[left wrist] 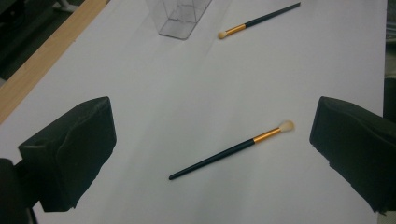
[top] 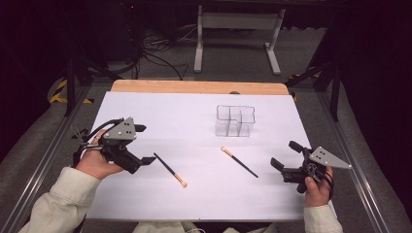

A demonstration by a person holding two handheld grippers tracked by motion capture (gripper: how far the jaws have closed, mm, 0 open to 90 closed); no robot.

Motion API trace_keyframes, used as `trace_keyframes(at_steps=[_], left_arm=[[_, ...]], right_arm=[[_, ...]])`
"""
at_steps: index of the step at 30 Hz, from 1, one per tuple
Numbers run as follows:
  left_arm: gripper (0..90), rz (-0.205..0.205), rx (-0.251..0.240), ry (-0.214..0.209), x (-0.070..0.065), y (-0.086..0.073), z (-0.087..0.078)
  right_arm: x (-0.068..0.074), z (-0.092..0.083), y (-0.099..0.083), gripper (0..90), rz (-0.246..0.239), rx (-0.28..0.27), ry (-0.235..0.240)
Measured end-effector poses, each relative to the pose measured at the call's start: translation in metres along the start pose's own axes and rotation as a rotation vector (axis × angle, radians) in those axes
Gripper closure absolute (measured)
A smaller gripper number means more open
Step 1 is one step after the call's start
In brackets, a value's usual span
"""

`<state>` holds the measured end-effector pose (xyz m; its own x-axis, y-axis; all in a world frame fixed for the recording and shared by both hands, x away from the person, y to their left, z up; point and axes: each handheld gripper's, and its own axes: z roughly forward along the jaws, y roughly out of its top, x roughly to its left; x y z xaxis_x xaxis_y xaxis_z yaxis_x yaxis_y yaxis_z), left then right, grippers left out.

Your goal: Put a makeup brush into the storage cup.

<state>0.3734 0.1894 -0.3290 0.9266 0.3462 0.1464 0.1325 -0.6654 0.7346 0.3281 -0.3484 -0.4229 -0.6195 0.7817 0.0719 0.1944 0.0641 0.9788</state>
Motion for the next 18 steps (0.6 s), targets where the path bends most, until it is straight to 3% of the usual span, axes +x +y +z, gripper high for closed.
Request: trace_keyframes(at_steps=[7, 18], left_arm=[[1.3, 0.026, 0.035, 0.004, 0.002, 0.005, 0.004], [0.6, 0.072, 0.16, -0.019, 0.005, 0.018, 0.018]], right_arm=[[0.0, -0.007, -0.002, 0.2, -0.001, 0.0, -0.012], [0.001, -0.014, -0.004, 0.1, 0.003, -0.002, -0.023]])
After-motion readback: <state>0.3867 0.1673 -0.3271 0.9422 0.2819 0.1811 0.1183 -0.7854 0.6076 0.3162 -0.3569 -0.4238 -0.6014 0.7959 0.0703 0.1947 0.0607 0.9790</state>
